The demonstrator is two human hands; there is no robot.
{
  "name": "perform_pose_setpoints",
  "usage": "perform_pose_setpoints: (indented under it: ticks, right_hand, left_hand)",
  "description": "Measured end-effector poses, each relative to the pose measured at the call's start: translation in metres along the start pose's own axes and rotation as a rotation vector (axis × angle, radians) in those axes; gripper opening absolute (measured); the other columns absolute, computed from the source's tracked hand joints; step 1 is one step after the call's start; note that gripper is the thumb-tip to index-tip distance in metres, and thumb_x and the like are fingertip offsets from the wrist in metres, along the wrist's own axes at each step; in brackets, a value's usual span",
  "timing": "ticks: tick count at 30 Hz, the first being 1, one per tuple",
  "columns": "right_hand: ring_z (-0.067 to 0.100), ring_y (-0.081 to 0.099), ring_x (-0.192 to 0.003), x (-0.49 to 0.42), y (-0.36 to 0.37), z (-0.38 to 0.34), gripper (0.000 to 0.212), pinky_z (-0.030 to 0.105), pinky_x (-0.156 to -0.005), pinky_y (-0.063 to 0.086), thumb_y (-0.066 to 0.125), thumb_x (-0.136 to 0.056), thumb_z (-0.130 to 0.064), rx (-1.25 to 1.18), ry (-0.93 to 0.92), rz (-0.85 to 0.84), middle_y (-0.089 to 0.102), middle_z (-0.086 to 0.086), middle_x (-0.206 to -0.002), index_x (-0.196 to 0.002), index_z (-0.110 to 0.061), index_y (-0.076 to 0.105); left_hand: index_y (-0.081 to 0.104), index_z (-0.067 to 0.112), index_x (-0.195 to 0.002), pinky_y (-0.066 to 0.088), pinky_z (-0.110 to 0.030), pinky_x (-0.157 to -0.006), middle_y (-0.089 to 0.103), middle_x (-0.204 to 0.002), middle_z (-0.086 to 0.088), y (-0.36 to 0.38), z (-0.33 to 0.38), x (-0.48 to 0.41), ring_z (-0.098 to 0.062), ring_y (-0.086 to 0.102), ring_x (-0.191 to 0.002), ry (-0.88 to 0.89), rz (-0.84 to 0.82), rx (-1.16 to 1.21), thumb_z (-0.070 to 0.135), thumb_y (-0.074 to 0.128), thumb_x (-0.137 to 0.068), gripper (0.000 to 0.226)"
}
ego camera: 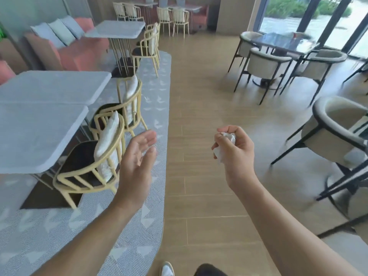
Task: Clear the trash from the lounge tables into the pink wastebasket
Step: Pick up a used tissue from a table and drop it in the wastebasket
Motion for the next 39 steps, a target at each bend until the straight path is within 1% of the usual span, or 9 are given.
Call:
perform_pose_setpoints:
  ticks: [6, 8, 11, 15, 19, 24, 29, 35, 39]
  right_hand:
    - [0.014, 0.06, -0.059, -0.145, 0.042, 0.03, 0.021, 0.027, -0.05, 0.047, 0.068, -0.093, -0.002, 0.028, 0.014, 0.004, 0.063, -0.005, -0.068, -0.088, -0.022, 0.069]
    - [0.015, 0.059, -0.059, -0.198, 0.052, 0.045, 0.019, 0.028, -0.049, 0.047, 0.069, -0.092, -0.005, 0.029, 0.024, 0.003, 0.063, -0.003, -0.068, -0.087, -0.024, 0.069]
    - [0.014, 0.058, -0.056, -0.291, 0.065, 0.069, 0.014, 0.026, -0.049, 0.046, 0.069, -0.084, -0.017, 0.032, 0.016, -0.003, 0.064, 0.003, -0.07, -0.082, -0.031, 0.07]
    - [0.014, 0.059, -0.057, -0.422, 0.076, 0.086, 0.011, 0.025, -0.048, 0.045, 0.069, -0.082, -0.018, 0.016, 0.05, -0.008, 0.062, 0.001, -0.07, -0.083, -0.029, 0.07]
    - [0.015, 0.058, -0.056, -0.547, 0.094, 0.08, 0.008, 0.022, -0.049, 0.045, 0.069, -0.081, -0.018, 0.016, 0.047, -0.017, 0.064, 0.004, -0.072, -0.085, -0.026, 0.07]
    - [0.015, 0.057, -0.055, -0.668, 0.123, 0.085, 0.009, 0.024, -0.049, 0.045, 0.069, -0.082, -0.019, 0.03, 0.047, -0.071, 0.064, 0.005, -0.075, -0.085, -0.028, 0.07]
    - [0.014, 0.056, -0.052, -0.783, 0.154, 0.109, 0.014, 0.021, -0.047, 0.044, 0.069, -0.082, -0.018, 0.021, 0.034, -0.068, 0.063, 0.008, -0.073, -0.081, -0.031, 0.071]
    - [0.018, 0.061, -0.061, -0.948, 0.218, 0.144, 0.015, 0.029, -0.052, 0.047, 0.07, -0.082, -0.013, 0.01, -0.017, -0.056, 0.064, -0.005, -0.071, -0.083, -0.028, 0.07]
    - [0.017, 0.062, -0.061, -1.056, 0.27, 0.149, 0.011, 0.027, -0.049, 0.047, 0.07, -0.082, -0.015, 0.007, -0.019, -0.034, 0.064, -0.004, -0.073, -0.086, -0.025, 0.07]
  left_hand:
    - [0.062, 0.021, -0.133, 0.052, -0.046, -0.111, 0.069, -0.137, 0.003, 0.021, -0.048, -0.147, -0.016, 0.062, -0.133, -0.034, 0.018, 0.027, 0.043, 0.059, -0.09, 0.048]
    - [0.061, 0.014, -0.136, 0.055, -0.04, -0.107, 0.067, -0.139, 0.0, 0.032, -0.073, -0.195, -0.015, 0.062, -0.133, -0.051, 0.021, 0.043, 0.041, 0.058, -0.093, 0.051]
    - [0.061, 0.013, -0.135, 0.057, -0.035, -0.103, 0.067, -0.138, -0.003, 0.059, -0.117, -0.278, -0.015, 0.063, -0.132, -0.054, 0.039, 0.043, 0.039, 0.059, -0.095, 0.048]
    - [0.063, 0.02, -0.128, 0.055, -0.034, -0.1, 0.069, -0.133, 0.0, 0.1, -0.164, -0.387, -0.014, 0.065, -0.128, -0.067, 0.083, 0.066, 0.024, 0.056, -0.097, 0.031]
    - [0.063, 0.02, -0.131, 0.056, -0.03, -0.1, 0.069, -0.135, 0.001, 0.131, -0.192, -0.49, -0.017, 0.064, -0.131, -0.035, 0.112, 0.064, 0.039, 0.061, -0.094, 0.042]
    - [0.063, 0.021, -0.129, 0.058, -0.032, -0.099, 0.069, -0.134, 0.002, 0.166, -0.231, -0.603, -0.015, 0.065, -0.128, -0.071, 0.151, 0.08, 0.024, 0.054, -0.098, 0.033]
    - [0.065, 0.027, -0.128, 0.057, -0.031, -0.097, 0.069, -0.134, 0.003, 0.19, -0.28, -0.711, -0.017, 0.065, -0.129, -0.071, 0.148, 0.102, 0.039, 0.059, -0.09, 0.04]
    - [0.065, 0.031, -0.126, 0.057, -0.03, -0.098, 0.071, -0.13, 0.008, 0.193, -0.356, -0.868, -0.016, 0.065, -0.129, -0.036, 0.134, 0.125, 0.041, 0.061, -0.091, 0.036]
    - [0.069, 0.041, -0.122, 0.056, -0.034, -0.1, 0.071, -0.133, 0.004, 0.191, -0.39, -0.99, -0.016, 0.065, -0.13, -0.046, 0.113, 0.122, 0.041, 0.062, -0.092, 0.031]
Point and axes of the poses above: each hand's wrist, its own x-axis away from the middle knuckle, its own y-axis out of the palm, z = x × y, the point moved 2 cm from there along -x, towards the middle knuckle
